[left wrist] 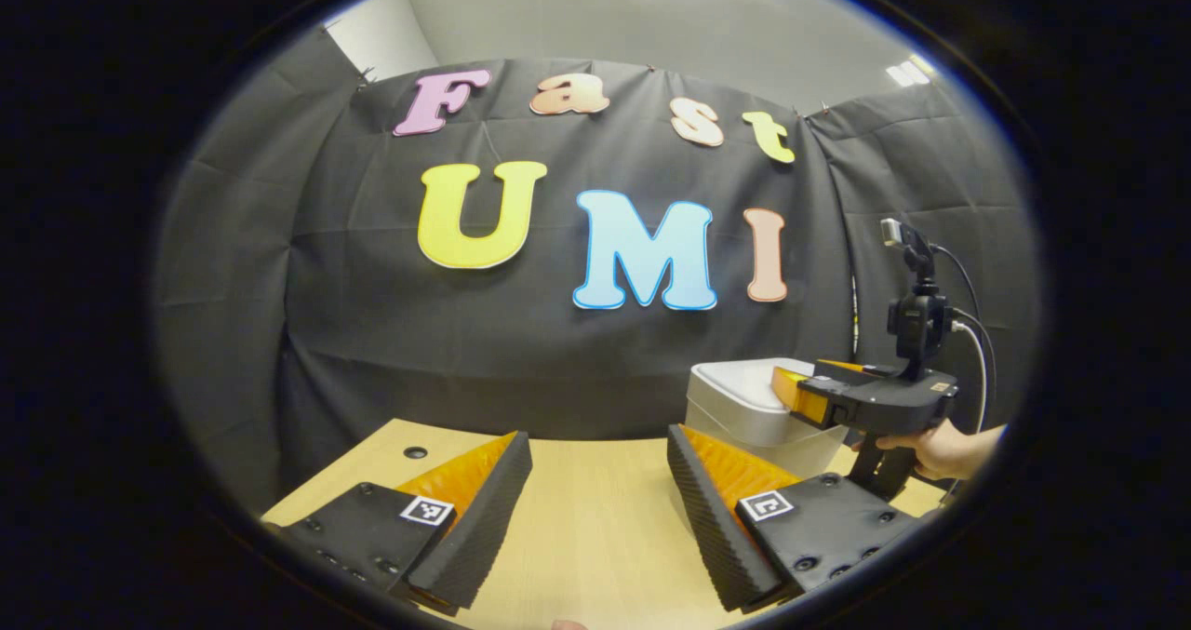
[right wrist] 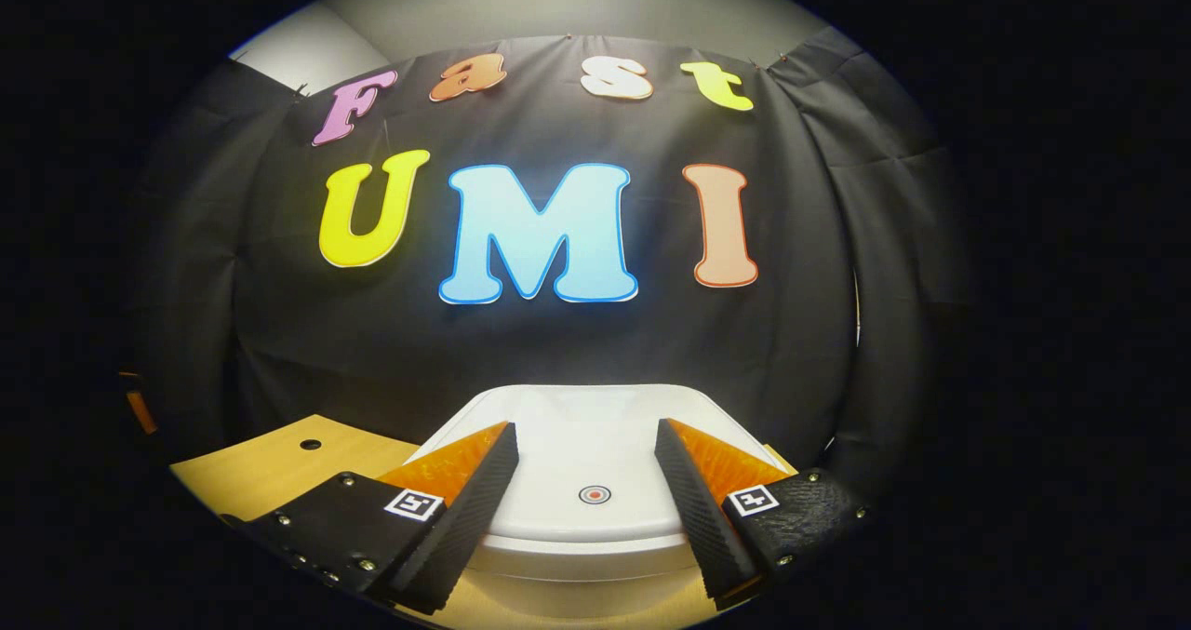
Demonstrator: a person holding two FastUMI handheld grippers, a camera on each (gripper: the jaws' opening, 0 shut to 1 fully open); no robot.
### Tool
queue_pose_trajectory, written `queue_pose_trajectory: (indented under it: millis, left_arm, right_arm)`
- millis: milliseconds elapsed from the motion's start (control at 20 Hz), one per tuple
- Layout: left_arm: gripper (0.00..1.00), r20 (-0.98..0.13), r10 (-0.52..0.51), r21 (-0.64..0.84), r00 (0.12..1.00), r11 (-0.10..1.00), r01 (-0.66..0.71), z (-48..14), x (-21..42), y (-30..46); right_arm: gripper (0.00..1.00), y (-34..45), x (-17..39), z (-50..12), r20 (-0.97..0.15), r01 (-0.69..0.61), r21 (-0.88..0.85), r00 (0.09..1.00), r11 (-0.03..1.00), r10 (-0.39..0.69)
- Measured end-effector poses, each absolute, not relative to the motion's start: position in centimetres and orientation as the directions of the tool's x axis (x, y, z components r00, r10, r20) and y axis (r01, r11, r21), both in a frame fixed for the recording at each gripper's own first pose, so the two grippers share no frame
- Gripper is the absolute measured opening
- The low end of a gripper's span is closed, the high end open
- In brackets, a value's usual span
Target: Press the lid of the desktop garbage bin to open it, pick up the crumpled paper on the desktop and throw it into the bin, then pick up the pop can on the desktop and drop it into the bin, and finally close the garbage bin lid.
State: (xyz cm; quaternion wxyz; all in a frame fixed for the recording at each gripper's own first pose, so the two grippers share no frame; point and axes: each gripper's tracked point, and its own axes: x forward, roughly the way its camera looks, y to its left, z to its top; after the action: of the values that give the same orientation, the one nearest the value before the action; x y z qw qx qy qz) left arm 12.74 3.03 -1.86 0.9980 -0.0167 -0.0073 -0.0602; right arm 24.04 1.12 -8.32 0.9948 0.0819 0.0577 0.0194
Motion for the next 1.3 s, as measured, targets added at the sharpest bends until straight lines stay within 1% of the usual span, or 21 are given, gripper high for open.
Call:
queue_pose_trajectory:
  millis: [50,200,500,600,650,800,900,1000,1100,1300]
  left_arm:
    - [0.96,0.014,-0.121,-0.033,0.993,0.992,0.121,-1.9,12.8,3.2]
    - [0.96,0.006,-0.119,-0.035,0.993,0.992,0.120,-2.2,12.7,3.9]
    - [0.96,0.002,-0.133,-0.037,0.991,0.990,0.133,-2.1,11.6,4.1]
    - [0.96,0.007,-0.144,-0.022,0.990,0.989,0.144,-1.7,11.1,3.9]
    - [0.96,0.009,-0.142,-0.013,0.990,0.990,0.142,-1.8,11.0,3.8]
    - [0.96,0.020,-0.132,-0.004,0.991,0.991,0.132,-1.1,10.4,3.3]
    - [0.96,0.020,-0.114,0.004,0.993,0.993,0.114,-1.0,10.1,2.8]
    - [0.95,0.021,-0.089,0.003,0.996,0.996,0.089,-1.0,9.4,2.0]
    - [0.96,0.025,-0.064,0.003,0.998,0.998,0.064,-0.8,8.8,0.7]
    - [0.96,0.052,-0.003,-0.019,0.999,1.000,0.004,-0.3,8.0,-1.8]
  right_arm:
    - [0.96,1.1,24.0,-8.6,-0.118,-0.030,0.169,0.992,0.985,0.051]
    - [0.96,0.9,23.7,-8.4,-0.041,-0.007,0.170,0.999,0.985,0.014]
    - [0.96,0.9,23.9,-8.3,-0.056,0.033,0.177,0.998,0.984,-0.024]
    - [0.96,0.9,23.9,-7.8,-0.044,0.044,0.174,0.998,0.984,-0.037]
    - [0.95,0.9,23.9,-7.8,-0.051,0.046,0.176,0.998,0.983,-0.038]
    - [0.95,0.7,23.4,-8.0,-0.134,0.038,0.173,0.991,0.984,-0.014]
    - [0.95,-0.3,22.4,-7.1,-0.148,0.062,0.159,0.988,0.985,-0.039]
    - [0.95,-1.0,20.8,-5.5,-0.113,0.056,0.142,0.993,0.988,-0.040]
    - [0.95,-2.0,19.0,-4.7,-0.090,0.048,0.128,0.995,0.991,-0.037]
    - [0.94,-4.0,14.9,-3.5,-0.054,0.014,0.091,0.999,0.996,-0.009]
